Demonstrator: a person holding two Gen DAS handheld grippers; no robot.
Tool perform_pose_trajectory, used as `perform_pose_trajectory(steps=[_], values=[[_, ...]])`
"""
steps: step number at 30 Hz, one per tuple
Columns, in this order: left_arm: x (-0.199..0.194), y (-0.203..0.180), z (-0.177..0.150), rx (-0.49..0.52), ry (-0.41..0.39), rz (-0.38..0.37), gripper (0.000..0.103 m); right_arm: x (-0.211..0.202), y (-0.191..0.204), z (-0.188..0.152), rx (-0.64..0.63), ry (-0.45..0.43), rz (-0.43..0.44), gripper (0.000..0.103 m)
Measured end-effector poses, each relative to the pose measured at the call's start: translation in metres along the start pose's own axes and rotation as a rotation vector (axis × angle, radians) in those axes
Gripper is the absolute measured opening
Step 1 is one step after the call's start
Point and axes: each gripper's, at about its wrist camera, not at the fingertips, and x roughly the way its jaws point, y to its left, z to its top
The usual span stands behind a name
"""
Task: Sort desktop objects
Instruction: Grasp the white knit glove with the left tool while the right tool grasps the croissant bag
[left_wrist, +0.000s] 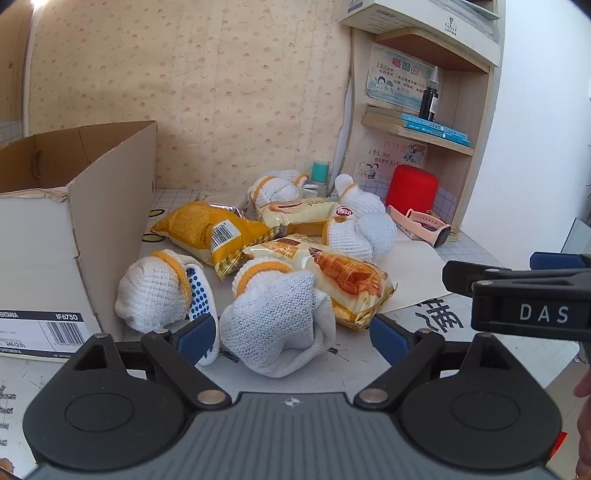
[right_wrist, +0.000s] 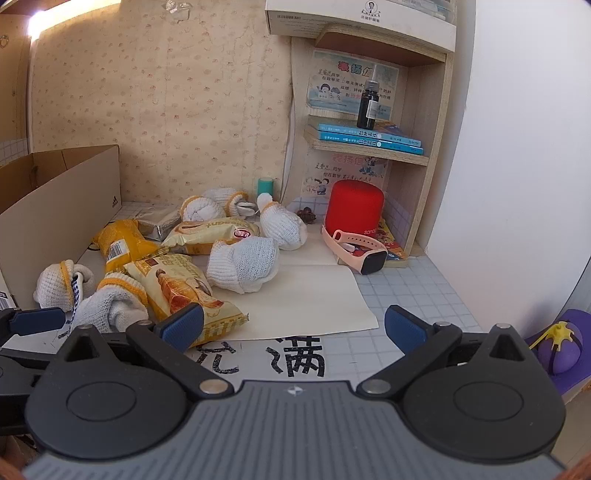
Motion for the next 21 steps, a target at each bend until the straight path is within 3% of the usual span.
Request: perform_pose_trajectory(steps=[13,18,21], values=[[0.028,-0.014,0.003,0.057,-0.025,0.049,0.094,0.022,-0.008,0.004,0.003,0.016,0.049,0.101],[0.036,-0.01,0.004,0.044,-0.008,0.054,0.089,0.031,0.002,0.011,-0.075,0.016,0.185,0.101],[0.038,-0.007,0.002,0.041,0.008,0.052,0.077,0.04,0.015,0.02,-0.172,0.007,0.253,0.101]])
